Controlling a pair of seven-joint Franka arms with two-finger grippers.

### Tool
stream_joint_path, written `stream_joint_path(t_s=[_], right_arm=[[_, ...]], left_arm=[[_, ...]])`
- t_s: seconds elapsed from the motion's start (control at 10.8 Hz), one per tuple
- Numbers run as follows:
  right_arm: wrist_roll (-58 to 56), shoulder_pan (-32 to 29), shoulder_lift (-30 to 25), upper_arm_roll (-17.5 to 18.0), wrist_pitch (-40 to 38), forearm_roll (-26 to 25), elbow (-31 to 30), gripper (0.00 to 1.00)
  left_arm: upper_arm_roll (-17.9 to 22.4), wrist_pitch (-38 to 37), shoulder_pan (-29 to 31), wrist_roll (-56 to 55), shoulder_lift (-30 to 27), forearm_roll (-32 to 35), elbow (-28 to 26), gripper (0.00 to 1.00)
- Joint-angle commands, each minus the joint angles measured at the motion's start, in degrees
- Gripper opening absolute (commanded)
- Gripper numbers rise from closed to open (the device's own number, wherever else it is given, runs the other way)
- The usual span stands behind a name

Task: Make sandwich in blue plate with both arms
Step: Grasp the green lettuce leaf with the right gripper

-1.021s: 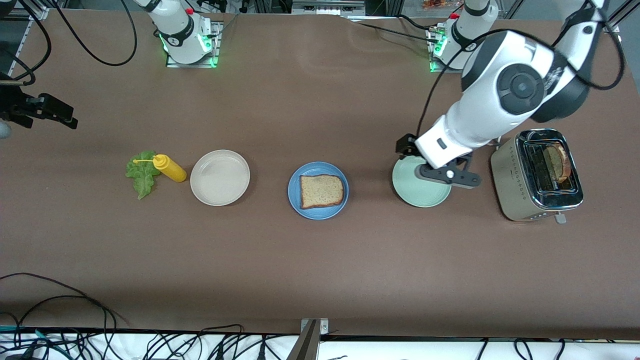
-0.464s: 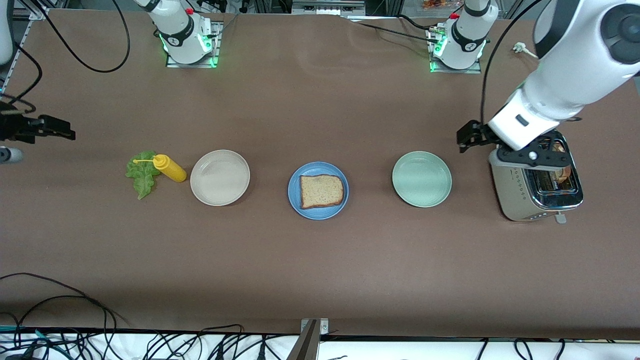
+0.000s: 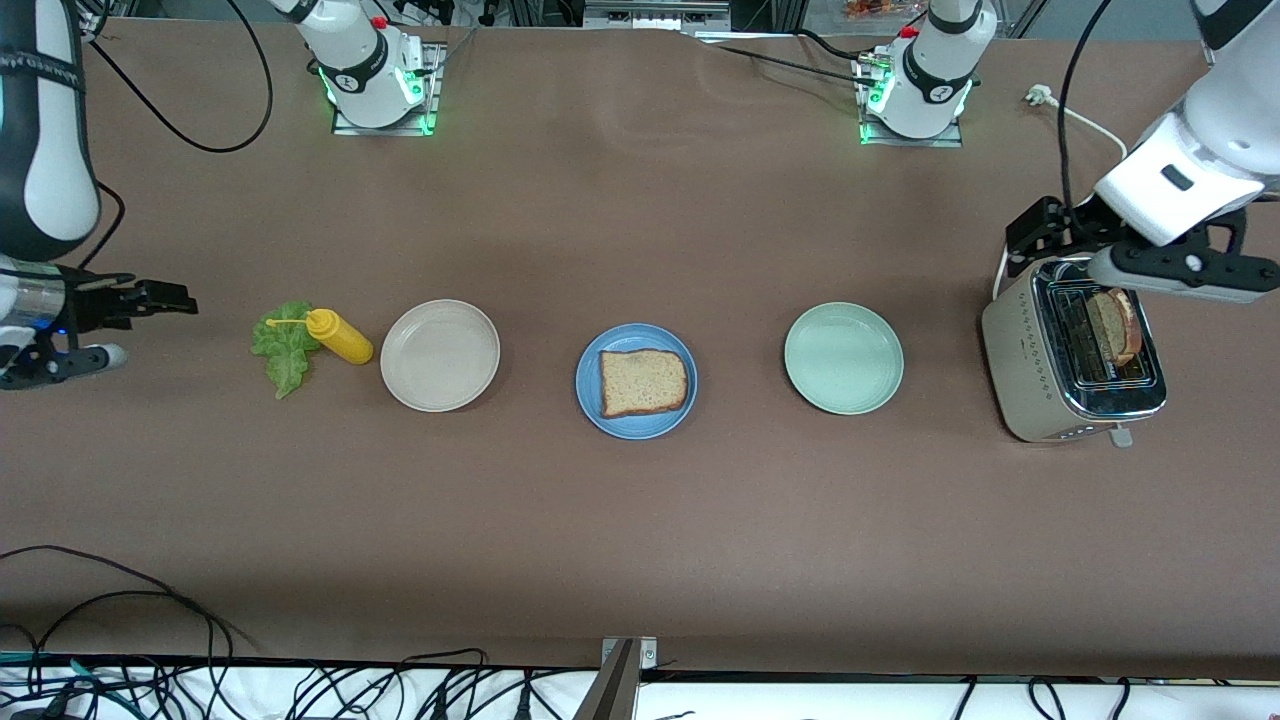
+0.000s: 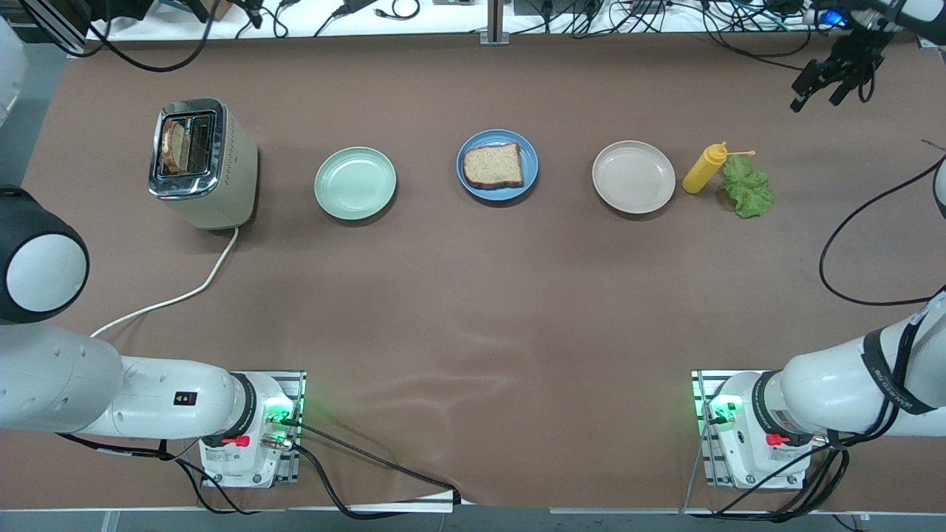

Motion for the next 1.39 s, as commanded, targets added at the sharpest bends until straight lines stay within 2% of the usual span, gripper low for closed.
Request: stream_joint_path(t_s=[0.0, 0.28, 0.74, 0.84, 0.93, 1.02, 1.11, 1.3], right_arm=[[-9.60, -2.99, 3.46, 0.23, 8.53, 3.18, -6.47, 1.00], [-20.58, -6.51, 11.28, 0.23, 9.50, 16.78, -6.47, 1.00], [-31.67, -7.13, 18.77, 0.41, 17.85, 25.23, -6.21, 1.00], [-31.86, -6.95, 19.48, 0.41, 17.95, 25.51, -6.30, 0.77], [-31.77, -6.95, 19.57, 0.41, 17.43, 25.08, -6.12, 0.48], [-32.56, -6.95, 19.57, 0.41, 17.25, 24.64, -6.12, 0.15], [-33.35, -6.95, 19.57, 0.41, 16.81, 24.72, -6.03, 0.00], [-33.36, -7.13, 19.57, 0.32, 16.54, 24.55, -5.86, 0.00]], left_arm=[[3.44, -0.50, -0.14, 6.51, -4.45, -0.78, -3.70, 1.00], [4.58, -0.15, -0.49, 7.14, -4.63, -0.87, -4.41, 1.00], [5.73, 0.20, -0.76, 7.40, -5.07, -1.57, -5.55, 1.00], [5.73, 0.98, -0.76, 7.40, -5.51, -1.57, -6.34, 1.00], [5.82, 2.12, -0.84, 7.40, -5.95, -1.57, -7.39, 1.00], [6.08, 2.13, -0.84, 7.40, -6.12, -1.57, -7.40, 1.00], [6.61, 2.13, -1.19, 7.40, -6.13, -1.57, -7.40, 1.00], [7.22, 2.13, -1.64, 7.40, -6.13, -1.57, -7.31, 1.00]])
